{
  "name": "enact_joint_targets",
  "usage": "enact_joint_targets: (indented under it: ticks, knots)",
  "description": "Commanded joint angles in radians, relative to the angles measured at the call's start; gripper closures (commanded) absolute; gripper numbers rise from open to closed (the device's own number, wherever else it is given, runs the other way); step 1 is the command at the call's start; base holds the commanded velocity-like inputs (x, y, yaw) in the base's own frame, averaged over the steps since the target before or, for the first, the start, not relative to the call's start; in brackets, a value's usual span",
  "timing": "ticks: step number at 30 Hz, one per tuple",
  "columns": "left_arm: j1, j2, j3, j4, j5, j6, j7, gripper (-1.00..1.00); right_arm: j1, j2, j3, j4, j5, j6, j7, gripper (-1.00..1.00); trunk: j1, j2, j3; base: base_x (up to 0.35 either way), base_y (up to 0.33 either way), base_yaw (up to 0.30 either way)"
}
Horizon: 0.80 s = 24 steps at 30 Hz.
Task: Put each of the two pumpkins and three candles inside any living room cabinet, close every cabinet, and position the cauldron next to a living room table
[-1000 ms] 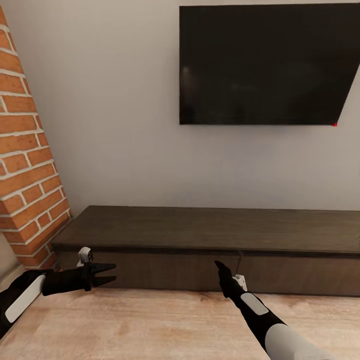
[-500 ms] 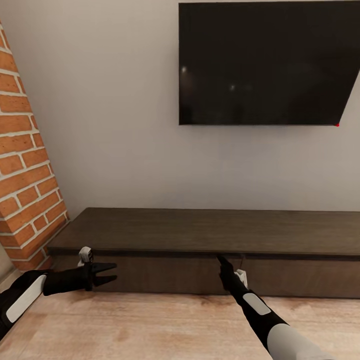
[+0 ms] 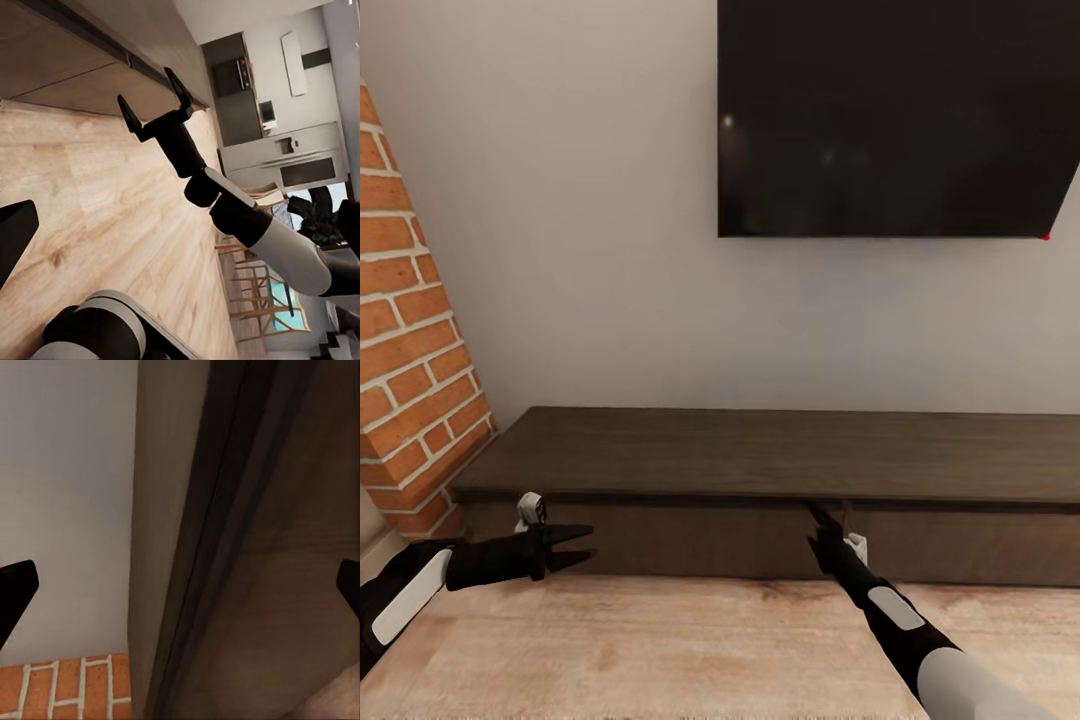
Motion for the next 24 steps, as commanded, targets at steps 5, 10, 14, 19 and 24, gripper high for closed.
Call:
enact_joint_targets:
  ticks: [5,10,14,19,24]
  knots:
    - [-0.001,0.001,-0.004,-0.002,0.005,0.006,-0.002,-1.00,-0.001,-0.002,0.008,-0.002,-0.009,0.009,0.038,-1.00,0.002,-0.002,-0.020,0.000,0.000,0.000]
    - [-0.001,0.000,-0.004,-0.002,0.005,0.005,-0.002,-1.00,-0.001,-0.007,0.009,-0.004,-0.006,0.007,0.081,-1.00,0.004,-0.003,-0.040,0.000,0.000,0.000]
    - [-0.001,0.001,-0.004,-0.002,0.005,0.006,-0.002,-1.00,-0.001,-0.015,0.009,-0.004,-0.007,0.005,0.113,-1.00,0.006,-0.004,-0.055,0.000,0.000,0.000]
    - [-0.001,0.001,-0.004,-0.002,0.005,0.005,-0.002,-1.00,-0.001,-0.020,0.008,-0.004,-0.006,0.007,0.115,-1.00,0.008,-0.005,-0.075,0.000,0.000,0.000]
    - [-0.001,0.001,-0.004,-0.002,0.005,0.005,-0.002,-1.00,-0.001,-0.021,0.008,-0.003,-0.006,0.003,0.109,-1.00,0.011,-0.006,-0.094,0.000,0.000,0.000]
